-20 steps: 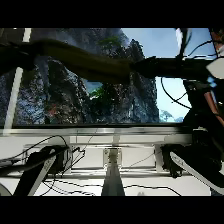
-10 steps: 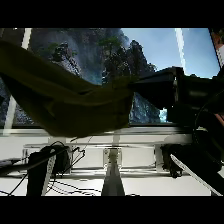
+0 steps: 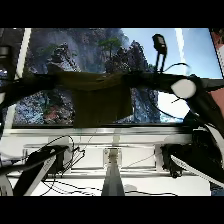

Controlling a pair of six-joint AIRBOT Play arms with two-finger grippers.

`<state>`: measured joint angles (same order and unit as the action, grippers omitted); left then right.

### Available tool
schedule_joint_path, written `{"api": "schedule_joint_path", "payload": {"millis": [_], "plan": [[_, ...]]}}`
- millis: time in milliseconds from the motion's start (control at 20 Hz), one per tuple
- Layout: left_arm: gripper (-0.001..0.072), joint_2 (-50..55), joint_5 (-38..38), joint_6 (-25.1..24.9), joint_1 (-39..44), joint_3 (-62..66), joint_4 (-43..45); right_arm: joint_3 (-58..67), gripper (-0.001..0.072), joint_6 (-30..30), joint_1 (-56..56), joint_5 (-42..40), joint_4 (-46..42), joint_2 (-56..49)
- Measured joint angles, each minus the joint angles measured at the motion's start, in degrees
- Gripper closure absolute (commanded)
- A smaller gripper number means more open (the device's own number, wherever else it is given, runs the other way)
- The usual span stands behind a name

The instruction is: Fold the clothes and pants, and hang the long-sleeved shirts on hangers.

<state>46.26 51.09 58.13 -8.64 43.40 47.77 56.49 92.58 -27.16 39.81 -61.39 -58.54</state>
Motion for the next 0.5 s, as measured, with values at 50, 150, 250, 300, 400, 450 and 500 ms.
{"api": "schedule_joint_path", "payload": {"millis": [50,150,250,300,400,450,500], "plan": [[0.0686,3.61,-0.59,-0.33,0.92,-0.39,-1.05,-0.35,0.0674,0.72,1.03,-1.7,-0.9,-2.29],[0.0686,9.84,0.37,-0.94,3.15,-0.66,-3.06,-0.74,0.0674,1.6,4.15,-1.77,-2.32,-5.53],[0.0686,13.79,4.81,-1.14,5.22,-0.72,-3.45,-0.98,0.0674,1.99,7.74,3.69,-3.17,-7.15],[0.0686,14.88,7.61,-1.27,5.9,-0.72,-3.04,-1.03,0.0674,1.99,9.38,8.15,-3.48,-7.65],[0.0686,16.31,15.06,-1.03,6.75,-0.76,-1.01,-1.25,0.0674,0.57,11.39,18.64,-3.63,-8.31],[0.0686,16.72,18.99,-0.5,7.02,-0.76,0.31,-1.53,0.0674,-0.68,11.87,24.04,-3.5,-8.48],[0.0686,17.07,22.77,0.37,7.28,-0.81,2.01,-1.99,0.0674,-2.21,11.96,29.55,-3.1,-8.63]]}}
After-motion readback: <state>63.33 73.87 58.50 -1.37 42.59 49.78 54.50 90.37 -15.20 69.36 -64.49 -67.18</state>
